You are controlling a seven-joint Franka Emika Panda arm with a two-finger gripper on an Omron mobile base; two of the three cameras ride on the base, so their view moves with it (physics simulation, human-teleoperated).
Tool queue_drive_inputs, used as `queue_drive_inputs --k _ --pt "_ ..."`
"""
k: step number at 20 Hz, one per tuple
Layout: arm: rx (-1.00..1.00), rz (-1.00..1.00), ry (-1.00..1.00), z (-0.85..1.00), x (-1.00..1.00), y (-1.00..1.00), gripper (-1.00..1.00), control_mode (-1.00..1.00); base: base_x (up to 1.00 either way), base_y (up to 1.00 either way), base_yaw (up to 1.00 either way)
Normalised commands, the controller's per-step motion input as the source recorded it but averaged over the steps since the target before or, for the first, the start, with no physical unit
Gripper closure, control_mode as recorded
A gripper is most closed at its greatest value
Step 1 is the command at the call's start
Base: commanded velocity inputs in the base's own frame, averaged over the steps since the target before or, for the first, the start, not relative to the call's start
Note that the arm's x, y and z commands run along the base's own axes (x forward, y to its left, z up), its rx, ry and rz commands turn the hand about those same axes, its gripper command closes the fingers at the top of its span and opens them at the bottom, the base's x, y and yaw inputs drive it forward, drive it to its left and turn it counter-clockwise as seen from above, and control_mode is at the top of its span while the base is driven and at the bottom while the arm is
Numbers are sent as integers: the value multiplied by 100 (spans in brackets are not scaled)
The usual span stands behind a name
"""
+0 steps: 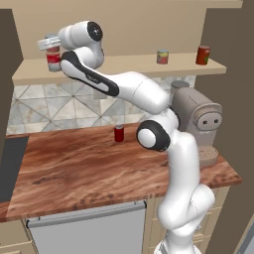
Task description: Stack two cans on top of the other two cans in the cabinet.
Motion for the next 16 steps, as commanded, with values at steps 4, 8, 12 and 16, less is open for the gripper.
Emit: queue_drive_inputs --k 4,8,12,16 --pt "-2 0 1 0 14 3 100 -100 0 0 0" --pt "0 0 3 -3 7 0 100 -100 0 0 0" --pt "0 0 4 0 8 0 100 -100 0 0 0" --pt "0 0 1 -3 0 0 100 -100 0 0 0"
